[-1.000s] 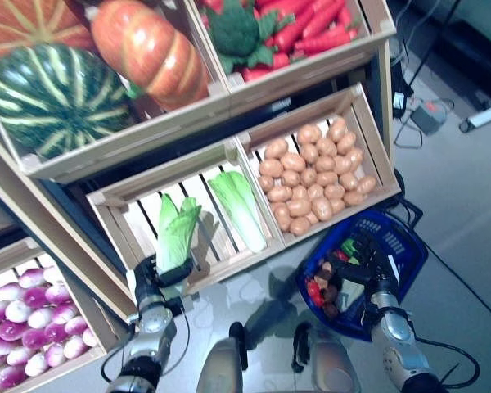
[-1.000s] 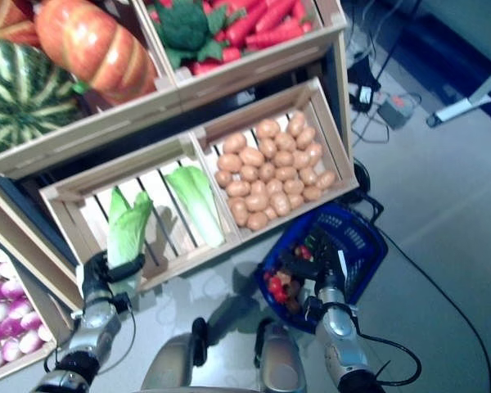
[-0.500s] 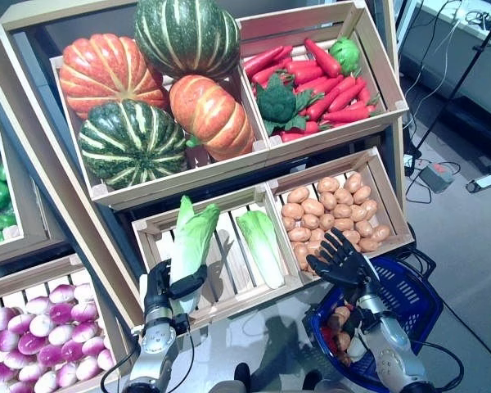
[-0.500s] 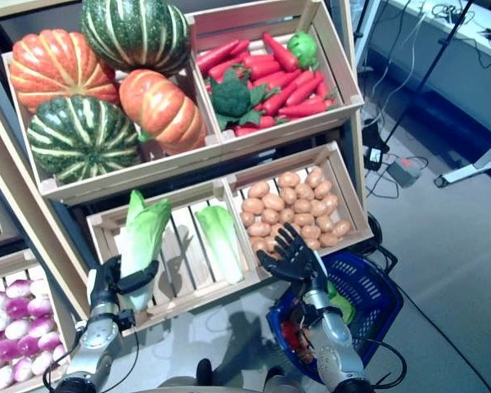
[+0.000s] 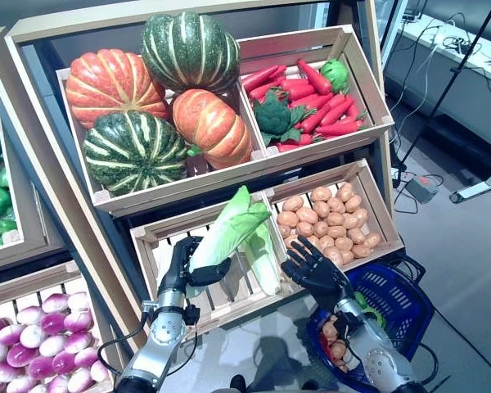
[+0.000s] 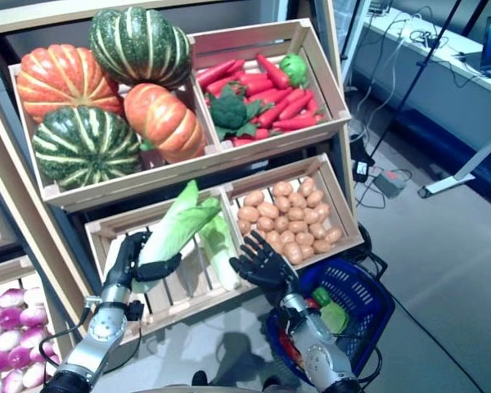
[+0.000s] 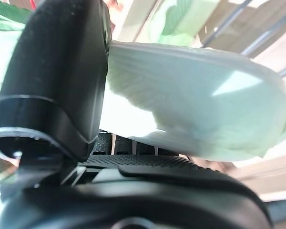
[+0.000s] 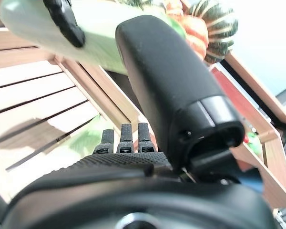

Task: Put vegetables into the basket

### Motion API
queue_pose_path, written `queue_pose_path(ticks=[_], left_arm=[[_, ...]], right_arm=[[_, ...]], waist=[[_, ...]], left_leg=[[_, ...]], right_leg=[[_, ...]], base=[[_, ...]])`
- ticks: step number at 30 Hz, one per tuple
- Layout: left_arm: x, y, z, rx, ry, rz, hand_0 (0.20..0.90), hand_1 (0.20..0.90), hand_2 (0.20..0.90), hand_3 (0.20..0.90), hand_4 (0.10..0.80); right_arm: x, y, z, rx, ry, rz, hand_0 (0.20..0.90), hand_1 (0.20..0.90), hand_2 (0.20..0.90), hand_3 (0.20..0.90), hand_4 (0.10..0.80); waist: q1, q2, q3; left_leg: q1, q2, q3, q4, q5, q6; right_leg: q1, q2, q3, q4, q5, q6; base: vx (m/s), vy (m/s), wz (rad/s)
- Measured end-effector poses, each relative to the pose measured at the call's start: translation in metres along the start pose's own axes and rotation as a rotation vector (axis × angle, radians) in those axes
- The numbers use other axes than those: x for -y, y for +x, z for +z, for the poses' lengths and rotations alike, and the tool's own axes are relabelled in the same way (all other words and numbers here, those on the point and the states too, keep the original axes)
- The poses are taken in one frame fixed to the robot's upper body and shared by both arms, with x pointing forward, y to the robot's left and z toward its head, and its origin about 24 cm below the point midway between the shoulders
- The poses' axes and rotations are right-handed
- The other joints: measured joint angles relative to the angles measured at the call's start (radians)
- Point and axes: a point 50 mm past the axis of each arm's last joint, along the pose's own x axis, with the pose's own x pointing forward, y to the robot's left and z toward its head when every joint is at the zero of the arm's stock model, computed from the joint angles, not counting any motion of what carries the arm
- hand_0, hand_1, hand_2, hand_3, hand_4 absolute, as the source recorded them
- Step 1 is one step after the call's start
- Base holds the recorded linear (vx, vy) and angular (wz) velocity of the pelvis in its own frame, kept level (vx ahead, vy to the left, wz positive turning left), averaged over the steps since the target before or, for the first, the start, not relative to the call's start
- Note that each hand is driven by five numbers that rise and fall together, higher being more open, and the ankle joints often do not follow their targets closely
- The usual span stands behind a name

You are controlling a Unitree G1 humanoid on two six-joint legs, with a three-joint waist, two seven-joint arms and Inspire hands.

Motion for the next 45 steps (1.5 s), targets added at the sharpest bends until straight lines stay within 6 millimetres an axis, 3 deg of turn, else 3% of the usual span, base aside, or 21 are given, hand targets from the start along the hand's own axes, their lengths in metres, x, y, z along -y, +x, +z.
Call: queue_pose_path(ticks=[8,27,36,45], left_arm=[[0.011,-0.001,0.005,0.035,0.038,-0.06,0.3,0.3,0.3,0.3,0.4],[0.021,0.001,0.023,0.108,0.02,-0.119,0.3,0.3,0.3,0.3,0.4],[0.036,0.002,0.037,0.17,0.021,-0.201,0.3,0.3,0.3,0.3,0.4],[0.043,0.002,0.043,0.198,0.019,-0.273,0.3,0.3,0.3,0.3,0.4]], right_arm=[[-0.01,0.008,0.002,0.024,0.033,0.031,0.9,0.9,0.9,0.9,0.8],[-0.018,0.021,0.014,0.076,0.14,0.048,0.9,0.9,0.9,0.9,0.8],[-0.03,0.031,0.017,0.123,0.319,0.063,0.9,0.9,0.9,0.9,0.8],[-0.031,0.035,0.023,0.145,0.389,0.068,0.9,0.9,0.9,0.9,0.8]], waist=[[0.0,-0.013,-0.009],[0.003,-0.013,-0.015],[0.013,-0.012,-0.022],[0.029,-0.014,-0.024]], left_leg=[[0.023,0.0,0.025,0.0,-0.001,0.002],[0.042,-0.001,0.024,-0.001,0.002,0.005],[0.042,-0.001,0.024,0.0,0.002,0.005],[0.041,-0.001,0.022,0.0,0.002,0.005]], right_leg=[[0.011,-0.001,0.022,0.0,0.009,0.001],[0.03,-0.002,0.023,0.0,0.013,0.001],[0.03,-0.002,0.021,0.0,0.013,0.001],[0.03,-0.003,0.021,0.0,0.013,0.001]], base=[[0.003,-0.013,-0.09],[0.0,0.0,0.0],[0.0,0.0,0.0],[0.0,0.0,0.0]])
